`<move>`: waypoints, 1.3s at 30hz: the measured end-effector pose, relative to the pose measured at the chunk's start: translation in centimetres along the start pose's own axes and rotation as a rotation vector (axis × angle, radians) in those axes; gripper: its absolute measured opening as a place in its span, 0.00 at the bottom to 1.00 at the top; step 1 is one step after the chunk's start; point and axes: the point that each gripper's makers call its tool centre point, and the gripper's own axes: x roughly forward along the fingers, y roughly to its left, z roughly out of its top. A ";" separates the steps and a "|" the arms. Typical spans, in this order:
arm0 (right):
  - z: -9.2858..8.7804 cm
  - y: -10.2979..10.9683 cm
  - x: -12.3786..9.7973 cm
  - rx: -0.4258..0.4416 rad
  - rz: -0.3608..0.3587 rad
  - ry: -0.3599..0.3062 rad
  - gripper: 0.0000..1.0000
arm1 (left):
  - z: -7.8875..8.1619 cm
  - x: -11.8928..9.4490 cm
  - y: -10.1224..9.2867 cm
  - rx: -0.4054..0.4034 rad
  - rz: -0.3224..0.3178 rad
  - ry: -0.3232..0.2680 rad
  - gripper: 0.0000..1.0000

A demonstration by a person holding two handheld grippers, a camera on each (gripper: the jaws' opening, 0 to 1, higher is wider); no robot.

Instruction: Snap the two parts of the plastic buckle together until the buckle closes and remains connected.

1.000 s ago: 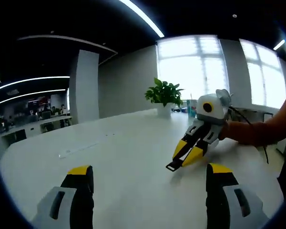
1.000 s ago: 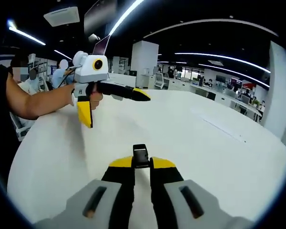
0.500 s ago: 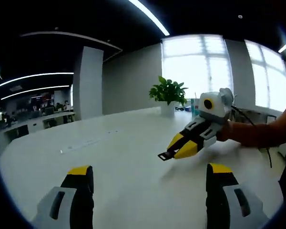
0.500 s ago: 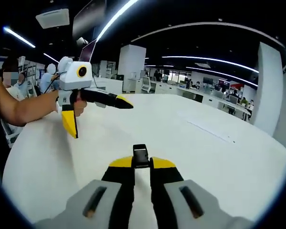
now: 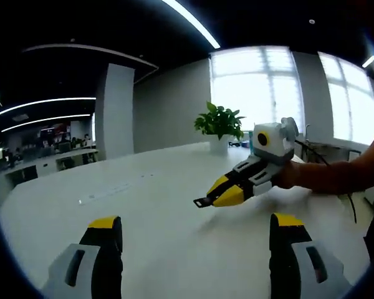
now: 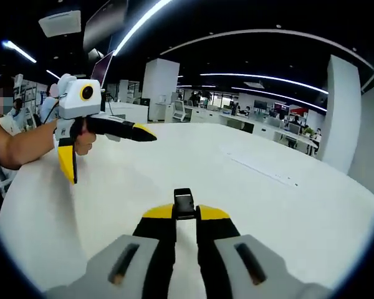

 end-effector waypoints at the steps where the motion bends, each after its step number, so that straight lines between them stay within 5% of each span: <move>1: 0.0 -0.2 0.2 0.001 -0.002 0.002 0.09 | 0.1 0.0 0.0 -0.006 -0.001 -0.005 1.00; 26: -0.7 -3.8 1.4 0.055 -0.074 0.016 0.09 | -0.1 0.0 1.2 -0.003 0.026 -0.007 1.00; 39: -0.2 -5.6 3.7 0.058 -0.099 0.022 0.09 | 0.0 -0.2 1.5 -0.011 0.035 -0.011 1.00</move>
